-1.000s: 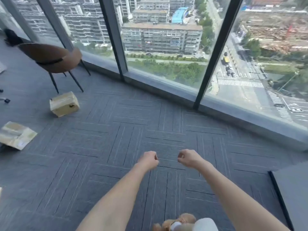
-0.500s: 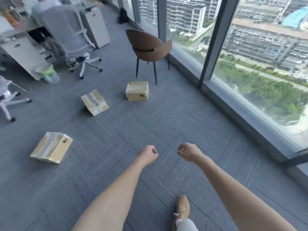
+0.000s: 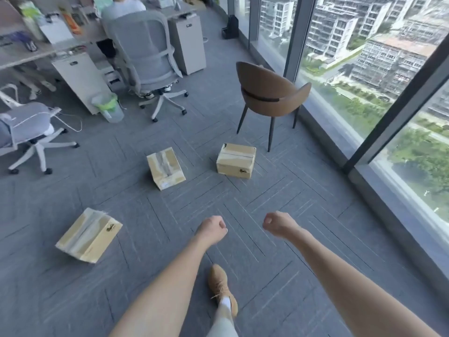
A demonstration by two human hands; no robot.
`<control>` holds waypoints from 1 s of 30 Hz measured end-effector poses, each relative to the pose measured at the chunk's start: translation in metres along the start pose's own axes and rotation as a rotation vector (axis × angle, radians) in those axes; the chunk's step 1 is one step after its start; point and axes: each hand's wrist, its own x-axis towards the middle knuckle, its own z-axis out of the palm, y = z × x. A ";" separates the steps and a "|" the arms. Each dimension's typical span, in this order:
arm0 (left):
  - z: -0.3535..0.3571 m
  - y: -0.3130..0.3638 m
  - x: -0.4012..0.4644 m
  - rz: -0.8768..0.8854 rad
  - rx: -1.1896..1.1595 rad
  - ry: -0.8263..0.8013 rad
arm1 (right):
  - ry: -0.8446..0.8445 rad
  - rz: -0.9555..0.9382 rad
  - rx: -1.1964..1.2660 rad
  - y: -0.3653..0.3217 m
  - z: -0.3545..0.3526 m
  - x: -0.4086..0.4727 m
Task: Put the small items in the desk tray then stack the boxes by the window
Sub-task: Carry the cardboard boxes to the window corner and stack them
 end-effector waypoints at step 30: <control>-0.205 0.073 0.630 -0.034 0.075 -0.244 | -0.060 0.352 0.363 -0.089 -0.150 0.597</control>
